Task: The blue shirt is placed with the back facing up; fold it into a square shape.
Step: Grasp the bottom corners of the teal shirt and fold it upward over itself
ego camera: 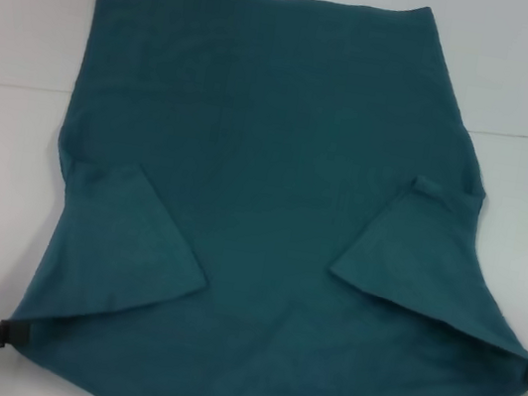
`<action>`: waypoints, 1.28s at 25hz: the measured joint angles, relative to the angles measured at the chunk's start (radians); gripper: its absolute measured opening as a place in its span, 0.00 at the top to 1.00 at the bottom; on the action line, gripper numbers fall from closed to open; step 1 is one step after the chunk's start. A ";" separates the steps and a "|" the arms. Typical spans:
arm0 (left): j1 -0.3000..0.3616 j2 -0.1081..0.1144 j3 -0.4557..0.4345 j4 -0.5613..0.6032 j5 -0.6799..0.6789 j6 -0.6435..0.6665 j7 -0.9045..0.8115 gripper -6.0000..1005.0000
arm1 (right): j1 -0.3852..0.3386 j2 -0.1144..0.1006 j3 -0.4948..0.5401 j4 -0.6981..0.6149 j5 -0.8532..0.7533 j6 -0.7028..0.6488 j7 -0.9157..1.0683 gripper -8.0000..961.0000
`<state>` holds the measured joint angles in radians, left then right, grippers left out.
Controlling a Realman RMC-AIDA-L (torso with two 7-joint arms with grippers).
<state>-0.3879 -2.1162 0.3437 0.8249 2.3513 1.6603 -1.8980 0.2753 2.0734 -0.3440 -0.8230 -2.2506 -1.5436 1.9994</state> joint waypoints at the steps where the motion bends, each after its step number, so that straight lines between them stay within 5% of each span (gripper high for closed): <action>1: 0.007 -0.002 -0.001 -0.001 -0.001 0.000 0.000 0.98 | -0.002 0.000 0.019 0.008 0.000 -0.003 -0.023 0.97; 14: 0.069 -0.008 -0.101 -0.024 -0.003 0.003 0.031 0.98 | -0.073 0.012 0.189 0.065 0.001 -0.087 -0.247 0.97; 32: 0.138 -0.010 -0.113 -0.005 0.005 0.129 0.063 0.98 | -0.169 0.014 0.264 0.112 -0.007 -0.178 -0.331 0.97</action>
<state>-0.2499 -2.1261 0.2309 0.8202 2.3562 1.7894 -1.8346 0.1063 2.0870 -0.0804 -0.7106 -2.2574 -1.7220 1.6682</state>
